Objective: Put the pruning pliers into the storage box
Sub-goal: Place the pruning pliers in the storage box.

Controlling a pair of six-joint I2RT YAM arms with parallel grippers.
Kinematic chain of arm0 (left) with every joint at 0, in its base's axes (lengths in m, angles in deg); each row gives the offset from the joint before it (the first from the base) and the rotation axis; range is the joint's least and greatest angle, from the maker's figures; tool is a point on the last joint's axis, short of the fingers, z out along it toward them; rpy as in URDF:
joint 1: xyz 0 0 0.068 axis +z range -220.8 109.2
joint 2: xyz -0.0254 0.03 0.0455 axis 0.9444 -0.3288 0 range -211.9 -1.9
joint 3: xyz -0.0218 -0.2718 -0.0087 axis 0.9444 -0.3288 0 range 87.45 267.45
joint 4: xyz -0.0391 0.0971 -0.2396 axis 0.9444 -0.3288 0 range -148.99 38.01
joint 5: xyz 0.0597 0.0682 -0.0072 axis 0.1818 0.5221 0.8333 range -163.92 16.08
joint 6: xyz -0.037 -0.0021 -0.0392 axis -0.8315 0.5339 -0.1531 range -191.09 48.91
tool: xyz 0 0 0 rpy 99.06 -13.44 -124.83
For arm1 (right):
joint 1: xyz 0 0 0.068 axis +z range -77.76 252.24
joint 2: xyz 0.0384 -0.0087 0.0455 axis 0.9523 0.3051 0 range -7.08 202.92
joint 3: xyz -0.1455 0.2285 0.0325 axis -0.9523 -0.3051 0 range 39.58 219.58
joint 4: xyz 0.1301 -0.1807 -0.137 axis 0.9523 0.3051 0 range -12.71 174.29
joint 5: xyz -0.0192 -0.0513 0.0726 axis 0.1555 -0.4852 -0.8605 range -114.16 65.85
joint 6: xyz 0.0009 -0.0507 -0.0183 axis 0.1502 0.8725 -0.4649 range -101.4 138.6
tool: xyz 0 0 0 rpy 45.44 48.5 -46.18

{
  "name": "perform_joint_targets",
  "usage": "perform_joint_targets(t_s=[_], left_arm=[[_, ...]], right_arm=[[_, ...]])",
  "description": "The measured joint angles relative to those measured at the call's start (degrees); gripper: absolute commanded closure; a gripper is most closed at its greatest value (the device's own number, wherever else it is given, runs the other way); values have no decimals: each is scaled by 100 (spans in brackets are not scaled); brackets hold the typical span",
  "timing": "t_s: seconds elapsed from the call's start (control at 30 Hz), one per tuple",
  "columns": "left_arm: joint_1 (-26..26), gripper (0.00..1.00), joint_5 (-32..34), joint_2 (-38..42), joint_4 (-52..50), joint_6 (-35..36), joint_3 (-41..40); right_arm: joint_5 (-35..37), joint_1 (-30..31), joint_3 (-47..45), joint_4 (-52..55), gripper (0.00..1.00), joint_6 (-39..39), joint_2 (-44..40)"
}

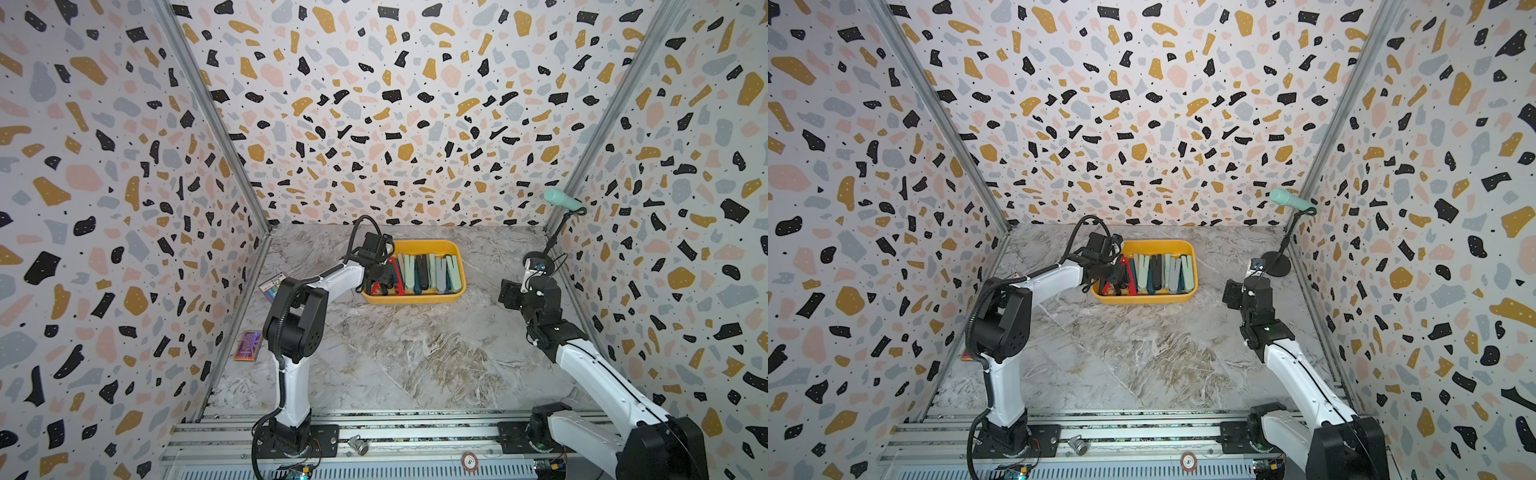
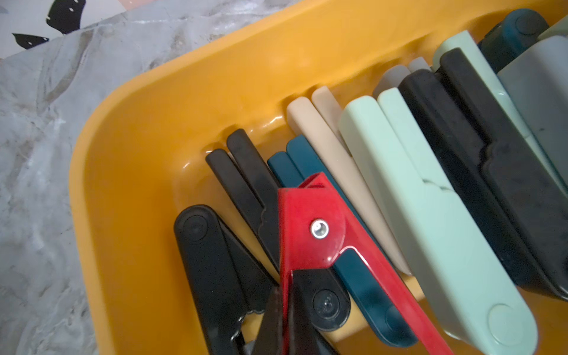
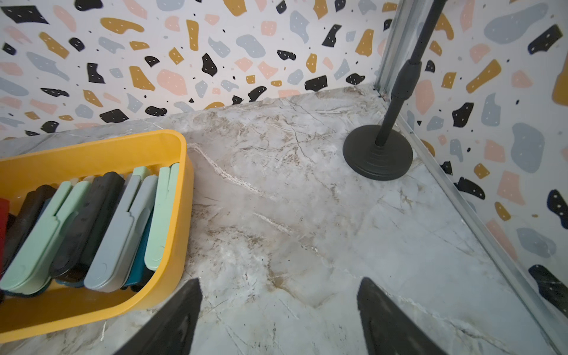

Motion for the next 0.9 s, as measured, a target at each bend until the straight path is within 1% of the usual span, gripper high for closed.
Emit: perform_joint_targets(t_s=[0.13,0.2,0.27,0.37,0.43,0.5,0.63,0.7,0.8,0.83,0.9], left_arm=[[0,100,0,0,-17,-66,2],[0,92,0,0,-66,-81,9],[0,82,-2,-2,-136,-109,46],[0,76,-4,-2,-146,-173,133],[0,70,-4,-2,-151,-201,192],[0,67,-7,-2,-146,-229,247],[0,60,-22,0,-149,-256,258],[0,52,-26,13,-111,-269,247],[0,37,-31,208,116,-354,26],[0,31,-28,332,216,-372,-114],[0,25,-13,660,450,-455,-463]], right_arm=[[-50,-57,-295,-225,11,350,-337],[-42,-66,-422,-332,11,487,-396],[0,-70,-553,-448,10,595,-413],[81,-70,-761,-643,9,708,-481],[111,-74,-916,-782,6,774,-575],[142,-76,-1012,-879,2,811,-640],[57,-76,-1025,-1084,1,872,-636],[-35,-74,-1005,-1165,1,866,-562],[31,66,-796,-1169,1,748,-260],[149,203,-693,-1185,1,732,-129],[562,748,-470,-1268,1,787,151]])
